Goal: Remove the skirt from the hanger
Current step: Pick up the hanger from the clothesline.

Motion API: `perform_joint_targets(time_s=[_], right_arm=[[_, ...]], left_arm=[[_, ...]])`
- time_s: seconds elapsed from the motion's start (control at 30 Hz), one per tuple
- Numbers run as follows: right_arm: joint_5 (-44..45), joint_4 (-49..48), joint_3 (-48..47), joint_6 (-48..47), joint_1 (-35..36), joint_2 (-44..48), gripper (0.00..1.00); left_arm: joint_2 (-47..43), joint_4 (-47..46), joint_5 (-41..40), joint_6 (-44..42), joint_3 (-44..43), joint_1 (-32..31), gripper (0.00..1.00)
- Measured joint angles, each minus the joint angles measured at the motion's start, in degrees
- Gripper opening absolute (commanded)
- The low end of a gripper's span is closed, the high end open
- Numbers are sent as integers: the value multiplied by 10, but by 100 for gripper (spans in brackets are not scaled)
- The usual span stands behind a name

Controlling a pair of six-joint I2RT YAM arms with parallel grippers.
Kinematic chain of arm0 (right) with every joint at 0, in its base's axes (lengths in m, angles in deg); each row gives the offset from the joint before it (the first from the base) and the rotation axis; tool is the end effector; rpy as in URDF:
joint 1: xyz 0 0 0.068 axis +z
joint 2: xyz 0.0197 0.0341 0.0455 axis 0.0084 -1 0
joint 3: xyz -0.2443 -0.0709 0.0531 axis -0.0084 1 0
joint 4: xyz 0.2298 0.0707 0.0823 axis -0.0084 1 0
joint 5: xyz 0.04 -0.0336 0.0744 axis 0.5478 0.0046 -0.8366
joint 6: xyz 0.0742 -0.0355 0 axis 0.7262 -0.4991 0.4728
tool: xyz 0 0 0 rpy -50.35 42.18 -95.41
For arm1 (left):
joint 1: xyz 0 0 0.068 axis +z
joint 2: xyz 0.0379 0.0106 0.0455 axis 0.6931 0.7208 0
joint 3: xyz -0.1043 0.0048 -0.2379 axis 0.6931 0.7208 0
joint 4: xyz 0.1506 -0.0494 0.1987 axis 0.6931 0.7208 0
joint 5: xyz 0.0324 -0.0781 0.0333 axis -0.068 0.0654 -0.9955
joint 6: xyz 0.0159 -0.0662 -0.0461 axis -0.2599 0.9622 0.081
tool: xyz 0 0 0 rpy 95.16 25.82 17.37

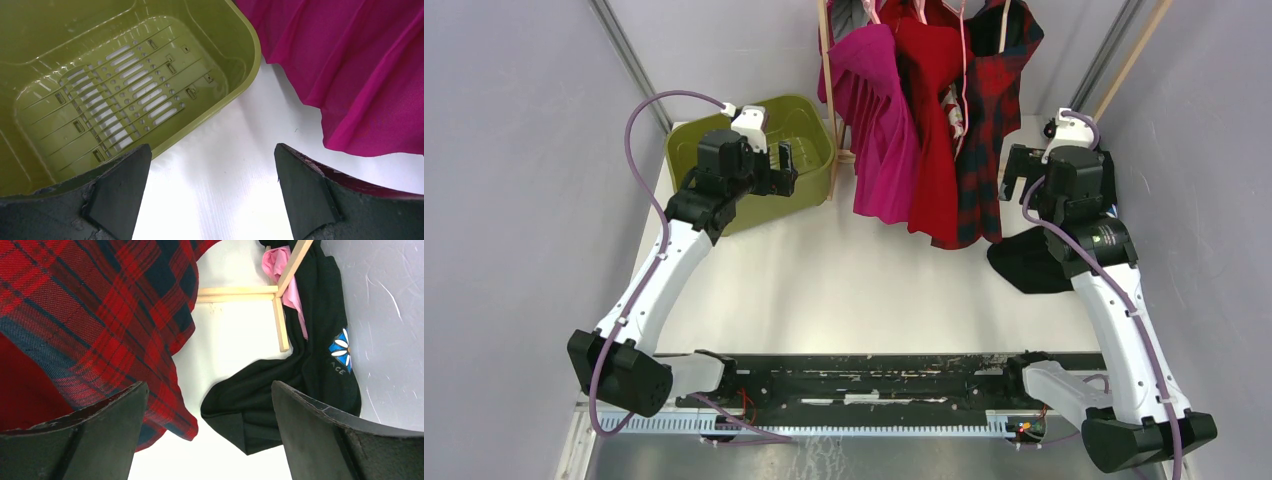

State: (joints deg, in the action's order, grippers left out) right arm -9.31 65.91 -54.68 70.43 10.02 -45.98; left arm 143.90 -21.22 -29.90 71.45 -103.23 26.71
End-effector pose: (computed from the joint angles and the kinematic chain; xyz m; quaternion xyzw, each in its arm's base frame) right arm 0.2328 0.0170 0.3854 0.1085 0.8234 -0.0468 0.5550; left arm 0.2988 -0.0935 0.3484 0.0970 0.8371 -0.1087 0.5272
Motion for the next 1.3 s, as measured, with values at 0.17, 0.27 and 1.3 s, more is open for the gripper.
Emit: perform_joint_targets(time_s=[0.17,0.27,1.3], right_arm=[[-10,-2,0,-4,0,0,100],[-18,-4,0,-12,0,0,99],[-103,0,1,-143,0,34,1]], left_arm=[[0,0,0,0,0,0,100],[0,0,0,0,0,0,99],[0,9,2,-14,0,0,100]])
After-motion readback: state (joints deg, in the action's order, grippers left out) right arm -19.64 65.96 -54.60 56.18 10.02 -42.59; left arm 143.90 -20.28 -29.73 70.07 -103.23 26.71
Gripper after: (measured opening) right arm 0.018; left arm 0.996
